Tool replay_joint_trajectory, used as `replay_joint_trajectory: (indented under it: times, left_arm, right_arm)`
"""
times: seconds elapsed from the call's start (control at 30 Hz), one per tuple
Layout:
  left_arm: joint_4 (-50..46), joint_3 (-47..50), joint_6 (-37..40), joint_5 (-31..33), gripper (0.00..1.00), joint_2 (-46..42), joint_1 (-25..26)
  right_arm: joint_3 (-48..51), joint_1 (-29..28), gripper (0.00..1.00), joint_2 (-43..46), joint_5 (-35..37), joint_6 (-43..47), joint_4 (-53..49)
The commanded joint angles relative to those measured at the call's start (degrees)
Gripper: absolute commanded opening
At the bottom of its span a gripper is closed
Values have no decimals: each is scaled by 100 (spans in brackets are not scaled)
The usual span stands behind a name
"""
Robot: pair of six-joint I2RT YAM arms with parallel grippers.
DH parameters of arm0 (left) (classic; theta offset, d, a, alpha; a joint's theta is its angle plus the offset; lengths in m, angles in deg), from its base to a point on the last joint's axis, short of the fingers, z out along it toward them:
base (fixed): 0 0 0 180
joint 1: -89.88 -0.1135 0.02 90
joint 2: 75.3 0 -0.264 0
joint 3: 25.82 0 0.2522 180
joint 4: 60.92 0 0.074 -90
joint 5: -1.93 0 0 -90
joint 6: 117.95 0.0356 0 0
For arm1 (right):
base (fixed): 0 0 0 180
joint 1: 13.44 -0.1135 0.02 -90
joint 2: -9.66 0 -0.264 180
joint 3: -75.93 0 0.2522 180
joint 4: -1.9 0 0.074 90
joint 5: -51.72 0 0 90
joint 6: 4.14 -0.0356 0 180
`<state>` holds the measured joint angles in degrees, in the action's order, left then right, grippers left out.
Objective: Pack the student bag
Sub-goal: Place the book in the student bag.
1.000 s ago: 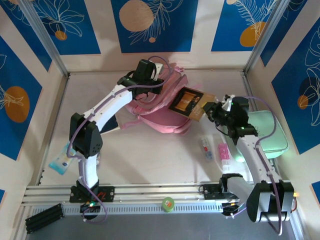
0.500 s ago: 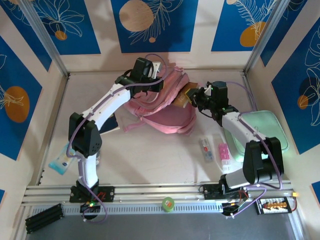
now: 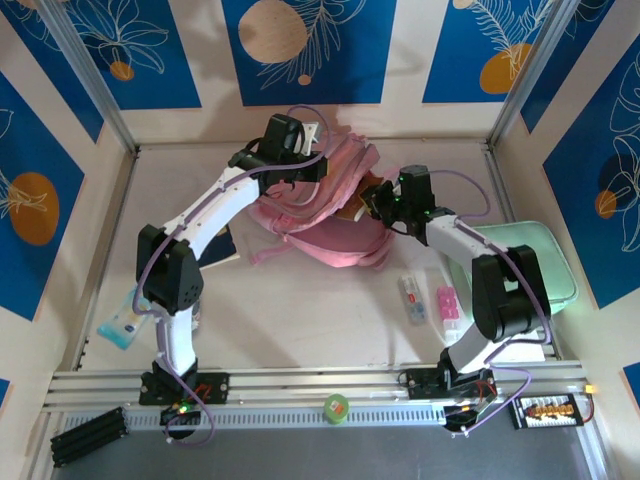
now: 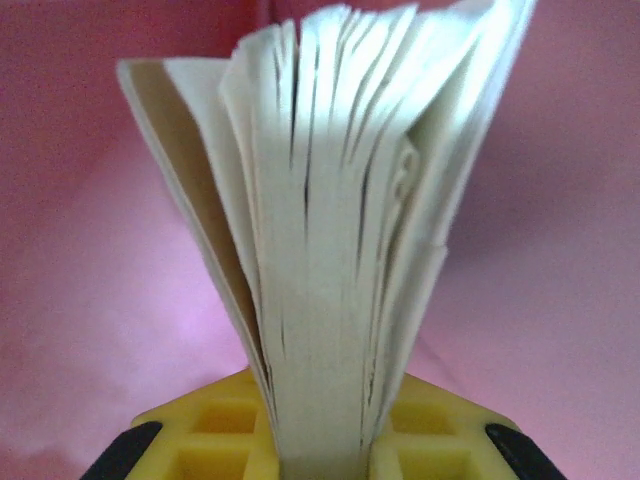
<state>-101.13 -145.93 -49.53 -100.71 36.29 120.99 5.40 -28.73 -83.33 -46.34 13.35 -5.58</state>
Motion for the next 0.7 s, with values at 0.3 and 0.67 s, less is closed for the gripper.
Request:
replay_joint_trajectory:
  times: [0.3, 0.67]
  left_arm:
    - [662, -128, -325, -669, 0, -367, -192]
    - [549, -299, -517, -842, 0, -235, -264]
  right_arm:
    - [-825, -338, 7, -1231, 617, -665, 351]
    - [-1158, -852, 10, -2102, 1636, -1129, 2117]
